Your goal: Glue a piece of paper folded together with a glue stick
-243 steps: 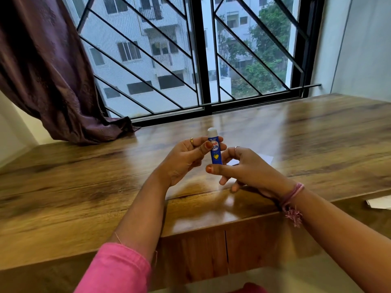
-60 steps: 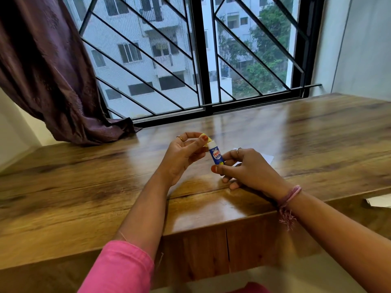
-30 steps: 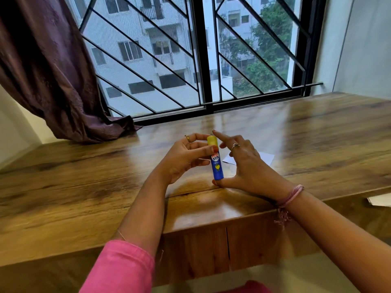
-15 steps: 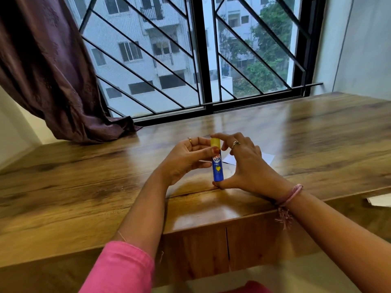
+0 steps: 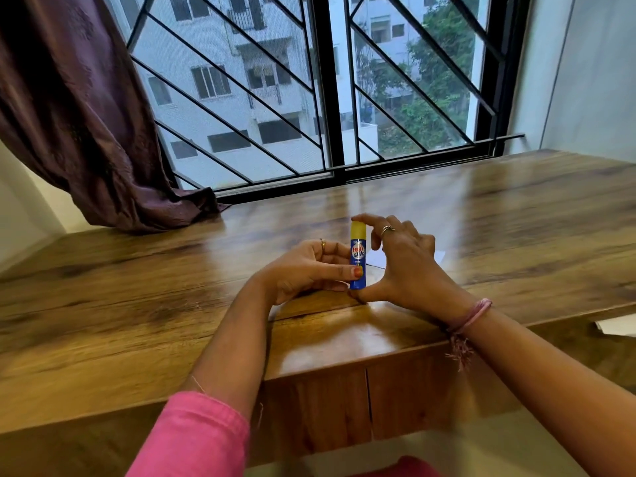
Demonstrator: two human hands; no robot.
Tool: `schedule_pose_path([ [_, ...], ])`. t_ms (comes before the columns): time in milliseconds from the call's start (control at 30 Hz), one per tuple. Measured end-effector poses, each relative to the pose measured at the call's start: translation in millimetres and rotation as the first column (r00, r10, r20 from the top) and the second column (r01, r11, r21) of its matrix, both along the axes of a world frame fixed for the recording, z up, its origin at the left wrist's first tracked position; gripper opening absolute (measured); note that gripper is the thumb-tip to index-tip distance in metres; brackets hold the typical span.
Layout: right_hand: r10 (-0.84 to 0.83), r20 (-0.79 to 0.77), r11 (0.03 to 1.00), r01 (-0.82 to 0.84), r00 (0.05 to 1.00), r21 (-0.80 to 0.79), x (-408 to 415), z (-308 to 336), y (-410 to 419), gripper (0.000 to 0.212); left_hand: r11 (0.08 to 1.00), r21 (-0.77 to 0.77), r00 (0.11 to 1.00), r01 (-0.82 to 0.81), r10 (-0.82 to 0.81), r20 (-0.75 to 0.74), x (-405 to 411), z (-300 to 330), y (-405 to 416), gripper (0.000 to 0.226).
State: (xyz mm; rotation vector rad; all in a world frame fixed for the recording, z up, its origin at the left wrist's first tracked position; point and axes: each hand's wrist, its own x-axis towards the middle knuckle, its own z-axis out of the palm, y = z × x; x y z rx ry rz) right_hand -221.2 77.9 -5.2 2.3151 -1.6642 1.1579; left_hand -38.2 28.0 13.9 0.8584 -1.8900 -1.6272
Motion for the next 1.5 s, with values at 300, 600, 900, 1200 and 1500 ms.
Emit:
schedule_pose_path([
  [300, 0.030, 0.080, 0.982, -0.044, 0.996, 0.186, -13, 1, 10, 0.090, 0.965, -0.141, 0.972, -0.221, 0.205, -0.117, 4, -1, -4, 0.035],
  [600, -0.158, -0.136, 0.929, 0.194, 0.978, 0.314, -65, 2, 23, 0.047, 0.785, -0.212, 0.812, -0.582, 0.574, -0.106, 5, -12, -27, 0.025],
  [900, -0.174, -0.312, 0.956, 0.236, 0.934, 0.174, -54, -9, 22, 0.041, 0.745, -0.311, 0.792, -0.590, 0.608, -0.047, 6, -24, -40, 0.041],
  [1200, -0.092, -0.315, 0.969, 0.158, 0.945, 0.191, -36, -11, 19, 0.039, 0.743, -0.322, 0.786, -0.587, 0.619, -0.004, 6, -24, -41, 0.045],
  [1500, -0.022, -0.144, 0.966, 0.058, 0.989, 0.251, -37, -12, 23, 0.048, 0.733, -0.326, 0.771, -0.597, 0.637, 0.018, 7, -23, -37, 0.048],
])
